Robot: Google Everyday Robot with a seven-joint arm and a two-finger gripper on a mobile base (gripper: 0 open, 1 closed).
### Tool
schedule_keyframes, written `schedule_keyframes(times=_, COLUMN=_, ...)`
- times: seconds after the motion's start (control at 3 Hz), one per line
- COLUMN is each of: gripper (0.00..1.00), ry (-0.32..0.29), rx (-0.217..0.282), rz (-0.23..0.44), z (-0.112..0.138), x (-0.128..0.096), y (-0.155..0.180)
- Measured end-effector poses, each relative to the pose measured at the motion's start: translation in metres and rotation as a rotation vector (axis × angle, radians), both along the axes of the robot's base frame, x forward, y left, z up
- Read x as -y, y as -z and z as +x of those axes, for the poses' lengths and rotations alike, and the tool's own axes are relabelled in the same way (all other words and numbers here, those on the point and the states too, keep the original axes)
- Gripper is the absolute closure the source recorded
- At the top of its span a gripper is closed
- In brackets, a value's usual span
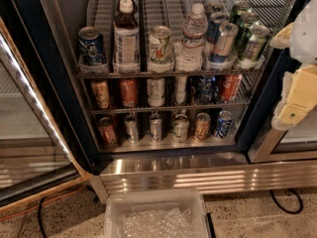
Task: Pick 7up can from top shelf of fridge
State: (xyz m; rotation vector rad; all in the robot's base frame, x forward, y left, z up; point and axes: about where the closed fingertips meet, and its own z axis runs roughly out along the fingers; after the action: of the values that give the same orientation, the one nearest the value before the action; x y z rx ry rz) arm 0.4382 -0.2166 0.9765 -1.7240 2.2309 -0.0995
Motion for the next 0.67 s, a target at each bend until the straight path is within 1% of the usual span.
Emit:
schedule_keyframes(times=0.33, gripper=0.0, ry=0.0, rx=0.0, rz=0.0, z=0.0, x=-0.0001, y=0.0001)
schedule_keyframes(times=0.67, gripper=0.0, ry=0.006, rx=0.02, rz=0.025, z=0.0048, x=-0.0091, y=0.0084)
